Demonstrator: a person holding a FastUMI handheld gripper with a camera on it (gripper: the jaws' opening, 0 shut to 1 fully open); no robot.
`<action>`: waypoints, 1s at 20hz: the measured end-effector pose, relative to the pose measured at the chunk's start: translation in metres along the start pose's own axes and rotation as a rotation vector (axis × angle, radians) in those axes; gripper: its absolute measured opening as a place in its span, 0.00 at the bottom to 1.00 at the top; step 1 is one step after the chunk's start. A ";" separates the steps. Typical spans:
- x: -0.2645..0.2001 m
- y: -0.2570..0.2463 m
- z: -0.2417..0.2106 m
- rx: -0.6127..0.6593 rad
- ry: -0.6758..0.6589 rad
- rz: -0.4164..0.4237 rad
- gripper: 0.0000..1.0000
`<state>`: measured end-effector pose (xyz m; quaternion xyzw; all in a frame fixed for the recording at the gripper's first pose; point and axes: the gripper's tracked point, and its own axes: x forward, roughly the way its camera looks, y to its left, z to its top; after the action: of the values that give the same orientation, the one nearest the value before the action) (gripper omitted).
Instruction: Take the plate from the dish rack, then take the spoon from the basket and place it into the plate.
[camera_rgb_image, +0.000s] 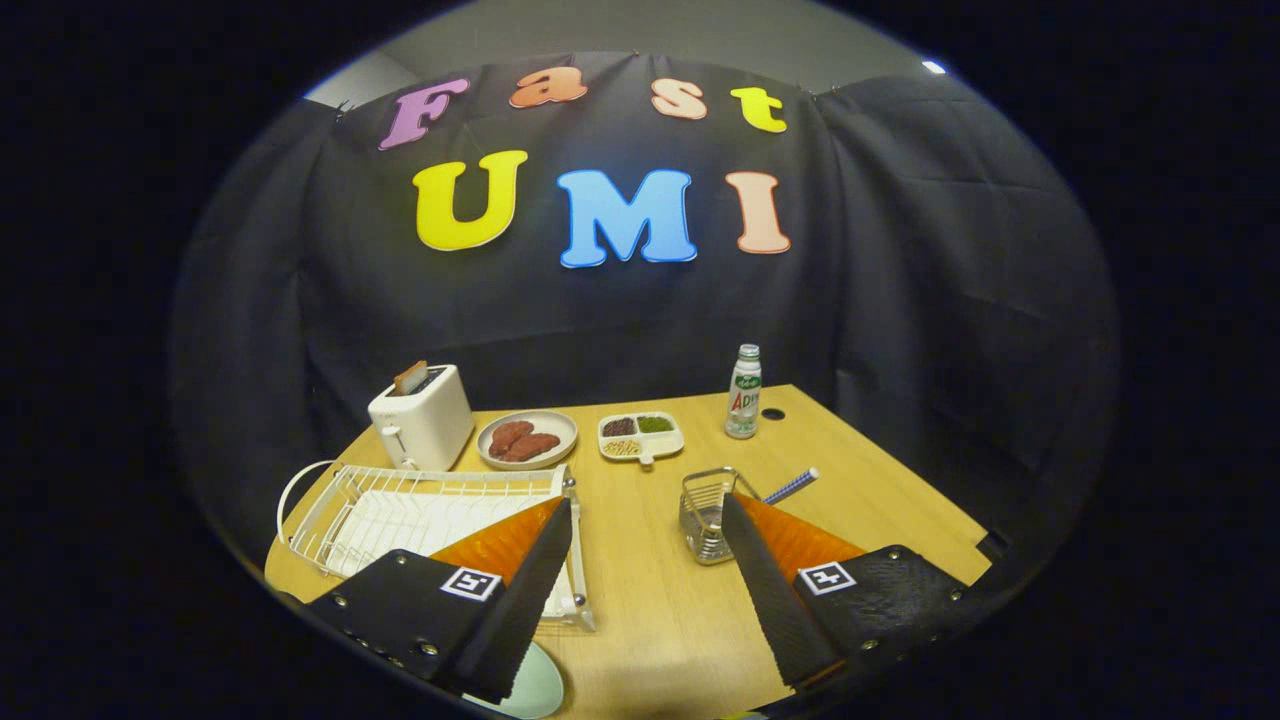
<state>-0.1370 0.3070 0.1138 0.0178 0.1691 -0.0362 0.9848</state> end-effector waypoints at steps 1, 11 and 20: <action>0.006 -0.011 0.008 0.007 -0.012 -0.032 0.93; 0.079 -0.103 -0.020 0.180 0.086 -0.280 0.93; 0.150 -0.120 -0.084 0.338 0.188 -0.271 0.93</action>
<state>-0.0330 0.1817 -0.0178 0.1627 0.2523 -0.1939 0.9339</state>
